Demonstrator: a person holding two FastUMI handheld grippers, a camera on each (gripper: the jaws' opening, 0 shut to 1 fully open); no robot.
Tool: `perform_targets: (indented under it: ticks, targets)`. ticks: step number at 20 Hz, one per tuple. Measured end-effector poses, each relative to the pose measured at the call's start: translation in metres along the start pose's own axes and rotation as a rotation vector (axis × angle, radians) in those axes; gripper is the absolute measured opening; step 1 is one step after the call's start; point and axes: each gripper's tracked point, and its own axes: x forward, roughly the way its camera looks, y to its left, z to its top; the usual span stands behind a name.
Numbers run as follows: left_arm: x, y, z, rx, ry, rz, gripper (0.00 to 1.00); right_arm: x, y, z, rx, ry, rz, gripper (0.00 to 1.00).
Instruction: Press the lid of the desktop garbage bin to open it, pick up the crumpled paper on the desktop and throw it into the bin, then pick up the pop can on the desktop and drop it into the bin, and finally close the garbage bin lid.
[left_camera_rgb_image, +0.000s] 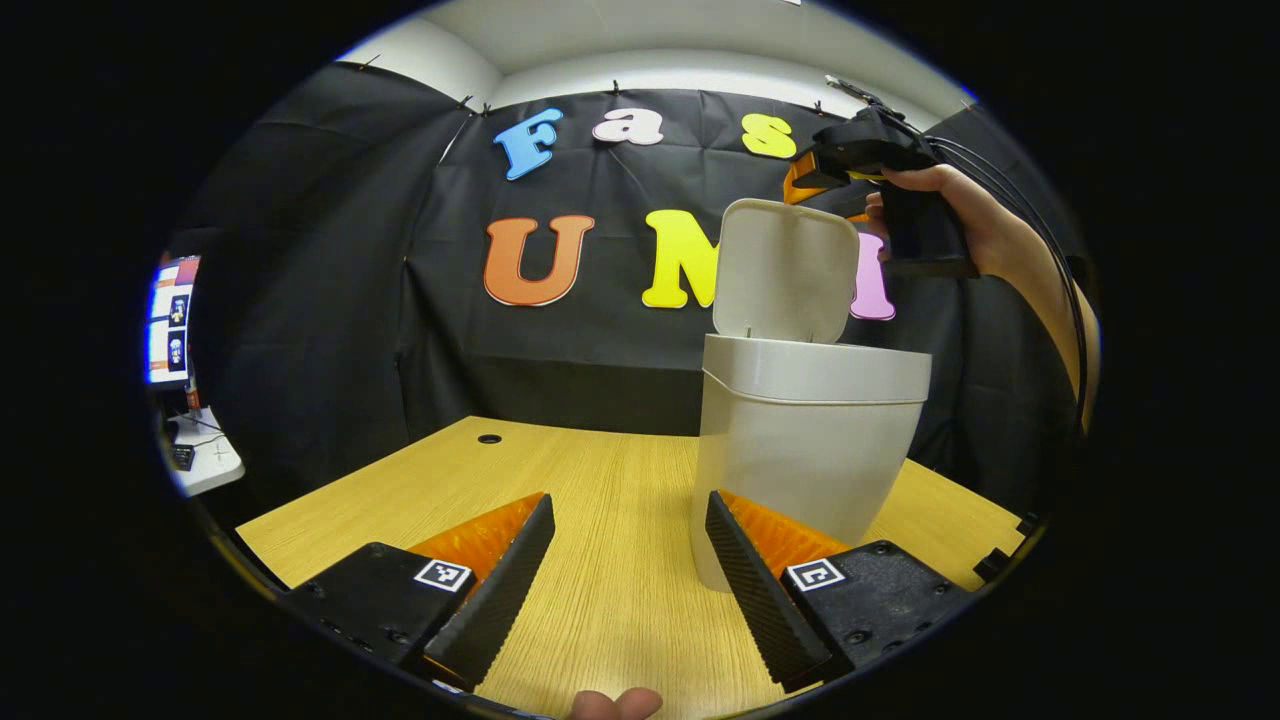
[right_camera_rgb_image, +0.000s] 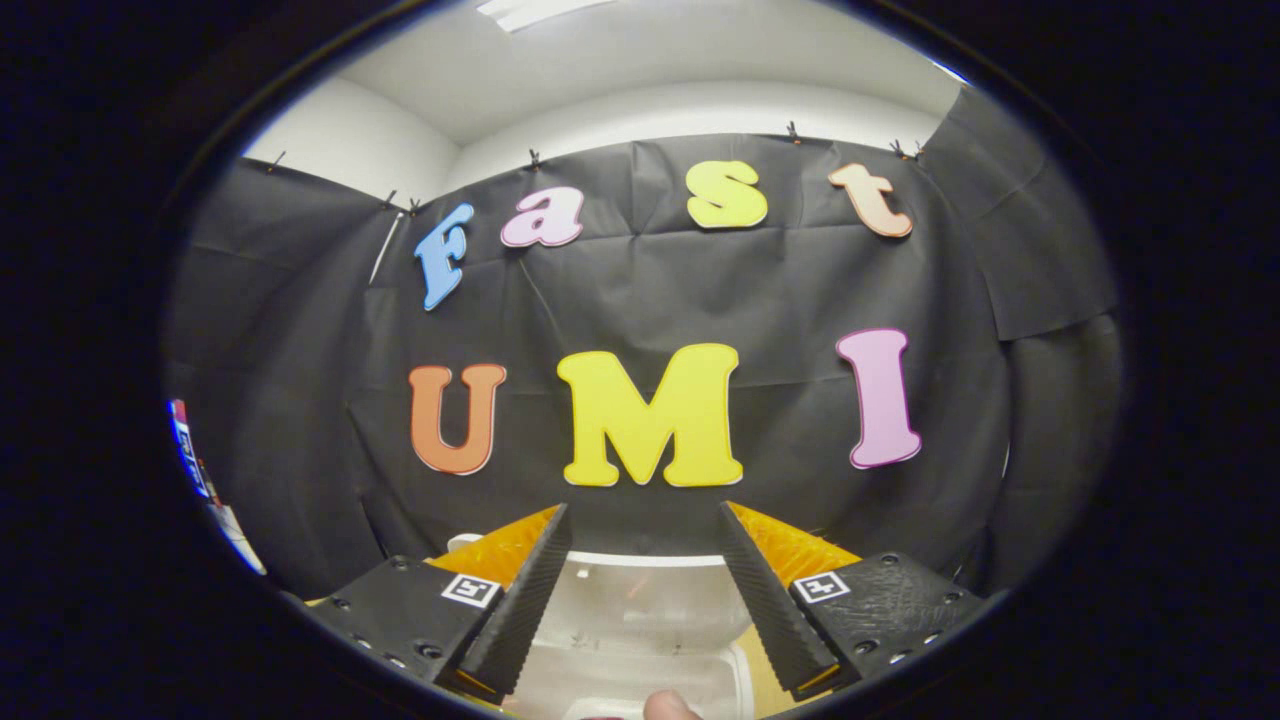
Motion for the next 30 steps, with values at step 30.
perform_targets:
  ticks: [30]
  targets:
    - [-0.009, -0.018, 0.04, 0.02, -0.116, -0.031, 0.98, -0.088, 0.001, -0.163, -0.029, 0.233, 0.012, 0.95]
